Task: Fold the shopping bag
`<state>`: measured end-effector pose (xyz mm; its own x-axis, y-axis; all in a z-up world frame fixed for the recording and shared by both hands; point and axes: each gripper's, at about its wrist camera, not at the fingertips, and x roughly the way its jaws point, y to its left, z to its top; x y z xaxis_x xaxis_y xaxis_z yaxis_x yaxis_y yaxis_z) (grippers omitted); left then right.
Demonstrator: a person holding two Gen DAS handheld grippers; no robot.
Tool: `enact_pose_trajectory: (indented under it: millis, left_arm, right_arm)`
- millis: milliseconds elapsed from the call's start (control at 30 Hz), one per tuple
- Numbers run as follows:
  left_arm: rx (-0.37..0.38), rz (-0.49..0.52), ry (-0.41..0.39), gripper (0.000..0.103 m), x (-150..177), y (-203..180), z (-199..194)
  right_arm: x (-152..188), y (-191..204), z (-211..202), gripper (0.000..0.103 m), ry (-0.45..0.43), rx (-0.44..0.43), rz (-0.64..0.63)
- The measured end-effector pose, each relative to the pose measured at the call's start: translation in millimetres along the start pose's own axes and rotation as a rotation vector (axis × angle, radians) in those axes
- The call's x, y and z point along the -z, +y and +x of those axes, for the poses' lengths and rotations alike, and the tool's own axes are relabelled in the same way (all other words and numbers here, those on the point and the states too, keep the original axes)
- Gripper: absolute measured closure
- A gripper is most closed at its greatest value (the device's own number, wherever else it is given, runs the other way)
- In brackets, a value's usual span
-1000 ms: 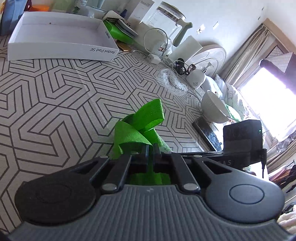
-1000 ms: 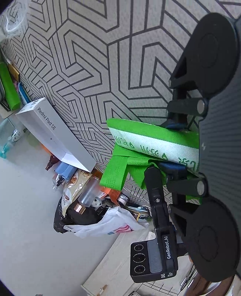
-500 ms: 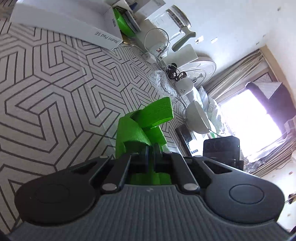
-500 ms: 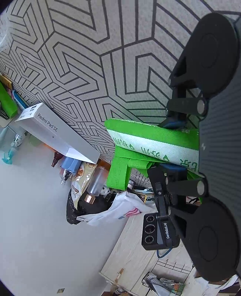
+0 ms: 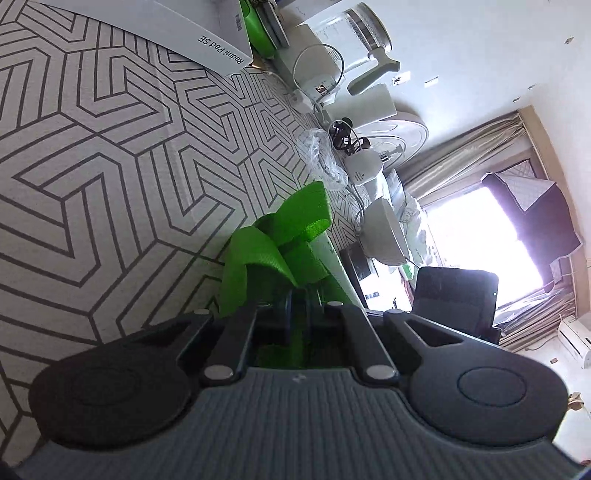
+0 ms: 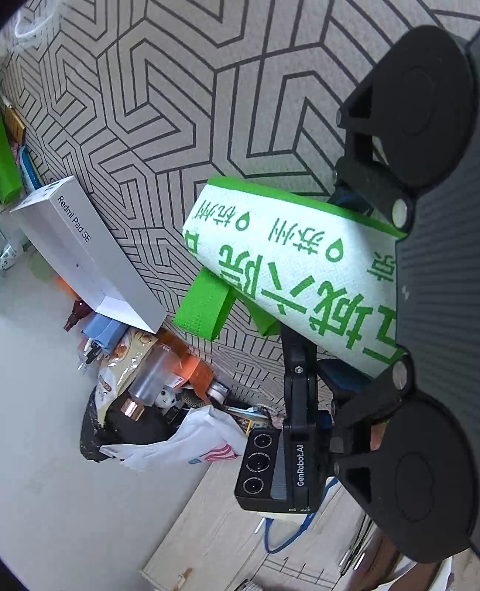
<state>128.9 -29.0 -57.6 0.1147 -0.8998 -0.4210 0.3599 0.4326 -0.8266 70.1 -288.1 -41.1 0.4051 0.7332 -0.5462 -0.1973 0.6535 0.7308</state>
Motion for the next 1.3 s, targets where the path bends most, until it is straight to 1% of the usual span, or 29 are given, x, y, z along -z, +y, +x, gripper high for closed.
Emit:
enact_pose_trajectory:
  millis: [67, 100, 167, 200, 233, 267, 333, 367, 400, 433, 467, 500, 533, 567, 600, 633, 733, 833, 867, 900, 933, 967, 1067, 1133, 1267, 1300]
  left_arm:
    - [-0.004, 0.007, 0.007, 0.098, -0.2, -1.9, 4.3]
    - [0.003, 0.004, 0.01, 0.098, -0.8, -1.4, 5.4]
    - [0.018, -0.009, 0.005, 0.095, -1.5, -0.7, 5.1]
    - [0.013, -0.003, 0.008, 0.093, -1.7, -1.8, 4.5]
    - [-0.002, 0.013, 0.012, 0.093, -1.4, -4.1, 2.9]
    - [-0.02, 0.031, 0.015, 0.093, -1.0, -6.7, 1.0]
    - [-0.039, 0.081, 0.001, 0.093, -0.2, -16.7, -9.4]
    - [-0.028, 0.097, -0.015, 0.089, -0.2, -20.6, -18.3]
    - [-0.017, 0.109, -0.043, 0.078, -0.1, -23.3, -29.0]
    - [-0.01, 0.121, -0.075, 0.071, 0.2, -25.8, -39.8]
    - [-0.016, 0.131, -0.105, 0.057, 0.2, -27.1, -48.4]
    - [-0.053, 0.141, -0.144, 0.053, 1.8, -27.5, -57.6]
    - [-0.091, 0.145, -0.169, 0.053, 2.7, -26.5, -62.9]
    - [-0.115, 0.142, -0.179, 0.053, 2.4, -24.5, -64.4]
    - [-0.129, 0.117, -0.181, 0.053, 1.9, -18.3, -65.1]
    - [-0.124, 0.079, -0.18, 0.053, 1.4, -10.2, -65.4]
    - [-0.087, -0.015, -0.15, 0.053, 1.0, 11.8, -59.6]
    - [0.011, -0.062, -0.101, 0.054, 5.4, 21.8, -46.9]
    - [0.043, -0.074, -0.09, 0.056, 7.5, 21.7, -42.8]
    - [0.075, -0.086, -0.082, 0.055, 9.8, 20.4, -38.9]
    - [0.061, -0.062, -0.078, 0.055, 10.6, 16.6, -36.1]
    - [0.031, -0.025, -0.076, 0.055, 10.9, 11.8, -33.7]
    - [-0.036, 0.013, -0.06, 0.055, 11.8, 5.3, -27.7]
    - [-0.106, 0.078, -0.044, 0.055, 12.0, -4.5, -22.5]
    - [-0.286, 0.252, 0.006, 0.056, 10.1, -40.2, -6.9]
    - [-0.323, 0.267, 0.028, 0.056, 6.9, -47.6, -4.0]
  right_arm:
    - [1.9, 7.6, 1.0, 0.043, 0.004, 0.051, -0.053]
    - [2.7, 9.4, 1.1, 0.049, 0.004, 0.067, -0.074]
    - [4.4, 8.6, 0.1, 0.056, 0.001, 0.073, -0.097]
    - [5.9, 6.6, -1.2, 0.062, -0.005, 0.068, -0.103]
    - [7.7, 4.6, -2.7, 0.067, -0.013, 0.065, -0.114]
    - [11.7, 4.1, -4.4, 0.068, -0.026, 0.068, -0.134]
    - [19.6, 12.0, -7.3, 0.069, -0.052, 0.109, -0.2]
    - [22.8, 15.9, -8.6, 0.069, -0.065, 0.126, -0.227]
    - [25.0, 17.6, -9.7, 0.069, -0.079, 0.127, -0.242]
    - [26.4, 18.3, -10.9, 0.069, -0.09, 0.12, -0.252]
    - [28.0, 17.6, -13.4, 0.069, -0.107, 0.099, -0.253]
    - [29.8, 15.5, -17.2, 0.07, -0.129, 0.066, -0.247]
    - [30.5, 14.0, -20.4, 0.071, -0.146, 0.04, -0.24]
    - [30.4, 12.8, -23.1, 0.071, -0.159, 0.017, -0.232]
    - [30.3, 11.7, -25.8, 0.071, -0.172, -0.005, -0.223]
    - [29.7, 9.4, -27.0, 0.071, -0.178, -0.026, -0.209]
    - [26.6, 0.1, -27.0, 0.072, -0.177, -0.086, -0.152]
    - [23.6, -9.2, -27.1, 0.073, -0.177, -0.147, -0.095]
    - [23.0, -10.4, -26.1, 0.073, -0.173, -0.147, -0.093]
    - [22.8, -10.3, -24.3, 0.074, -0.168, -0.133, -0.103]
    - [22.5, -10.1, -22.5, 0.074, -0.163, -0.118, -0.114]
    - [22.0, -8.2, -21.2, 0.073, -0.158, -0.096, -0.135]
    - [22.4, 7.9, -17.2, 0.071, -0.137, 0.008, -0.245]
    - [24.3, 25.4, -12.7, 0.07, -0.122, 0.102, -0.337]
    - [27.3, 59.7, -2.6, 0.07, -0.094, 0.273, -0.494]
    - [28.6, 66.9, 0.1, 0.07, -0.09, 0.305, -0.524]
